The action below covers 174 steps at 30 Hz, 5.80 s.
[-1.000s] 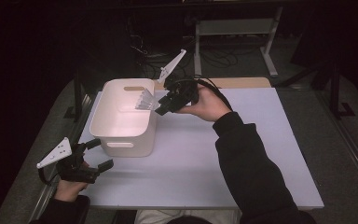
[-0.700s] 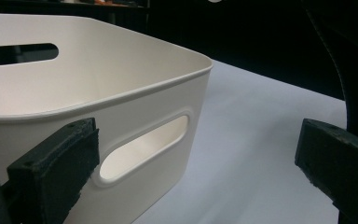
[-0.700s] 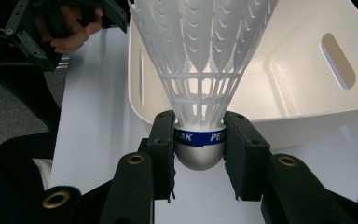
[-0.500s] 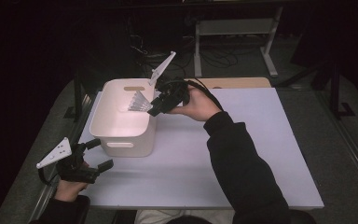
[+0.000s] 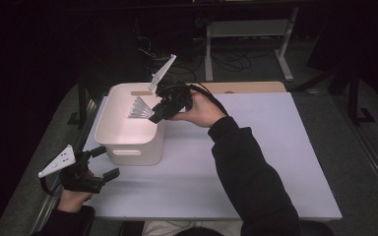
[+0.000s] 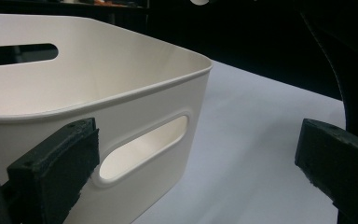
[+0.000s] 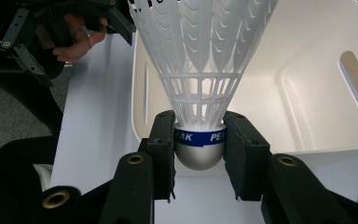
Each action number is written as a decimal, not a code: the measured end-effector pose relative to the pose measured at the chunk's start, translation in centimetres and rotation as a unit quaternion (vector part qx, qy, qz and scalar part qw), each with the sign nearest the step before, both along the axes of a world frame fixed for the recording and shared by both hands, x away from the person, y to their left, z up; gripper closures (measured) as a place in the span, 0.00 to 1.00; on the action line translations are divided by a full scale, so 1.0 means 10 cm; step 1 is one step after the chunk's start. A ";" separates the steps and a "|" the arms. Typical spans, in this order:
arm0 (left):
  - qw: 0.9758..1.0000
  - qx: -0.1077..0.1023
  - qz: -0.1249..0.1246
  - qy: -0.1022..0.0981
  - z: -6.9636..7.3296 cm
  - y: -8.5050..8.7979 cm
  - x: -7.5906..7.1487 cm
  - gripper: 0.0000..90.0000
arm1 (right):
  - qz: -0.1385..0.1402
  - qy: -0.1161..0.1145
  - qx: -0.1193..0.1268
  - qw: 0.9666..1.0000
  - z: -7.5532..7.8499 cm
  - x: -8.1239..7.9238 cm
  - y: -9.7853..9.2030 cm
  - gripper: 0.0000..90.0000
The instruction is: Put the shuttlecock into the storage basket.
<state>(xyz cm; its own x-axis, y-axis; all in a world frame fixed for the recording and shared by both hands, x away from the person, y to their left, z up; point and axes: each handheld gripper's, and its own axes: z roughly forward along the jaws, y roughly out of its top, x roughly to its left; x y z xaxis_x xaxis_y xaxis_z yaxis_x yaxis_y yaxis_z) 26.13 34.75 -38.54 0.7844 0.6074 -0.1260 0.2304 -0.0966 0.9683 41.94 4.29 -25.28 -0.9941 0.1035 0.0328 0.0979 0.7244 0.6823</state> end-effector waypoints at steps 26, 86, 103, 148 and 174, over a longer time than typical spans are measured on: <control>1.000 0.000 -0.001 0.000 0.00 0.00 0.00 0.00 | 0.022 0.022 -0.011 0.999 -0.26 0.06 0.28 0.72; 1.000 -0.001 -0.003 0.000 0.00 0.00 -0.01 0.00 | -0.054 0.029 -0.017 0.998 -0.36 0.13 0.25 0.12; 1.000 0.000 -0.001 0.000 0.00 0.00 -0.01 0.00 | -0.085 0.006 0.013 0.996 -0.23 0.08 -0.10 0.00; 1.000 0.002 0.002 0.001 0.00 0.00 -0.01 0.00 | -0.152 0.003 0.071 0.986 -0.34 -0.12 -1.00 0.00; 1.000 0.001 0.008 0.002 0.00 0.00 0.00 0.00 | -0.197 0.023 0.098 0.975 -0.62 -0.27 -1.56 0.00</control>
<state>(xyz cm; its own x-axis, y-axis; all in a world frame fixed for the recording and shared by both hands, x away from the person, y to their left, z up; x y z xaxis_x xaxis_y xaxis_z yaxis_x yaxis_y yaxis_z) 26.09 34.75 -38.56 0.7743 0.6196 -0.1287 0.2367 -0.0949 0.9669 39.25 -11.28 -31.52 -0.8758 0.4640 0.1332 0.3754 0.4812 0.7921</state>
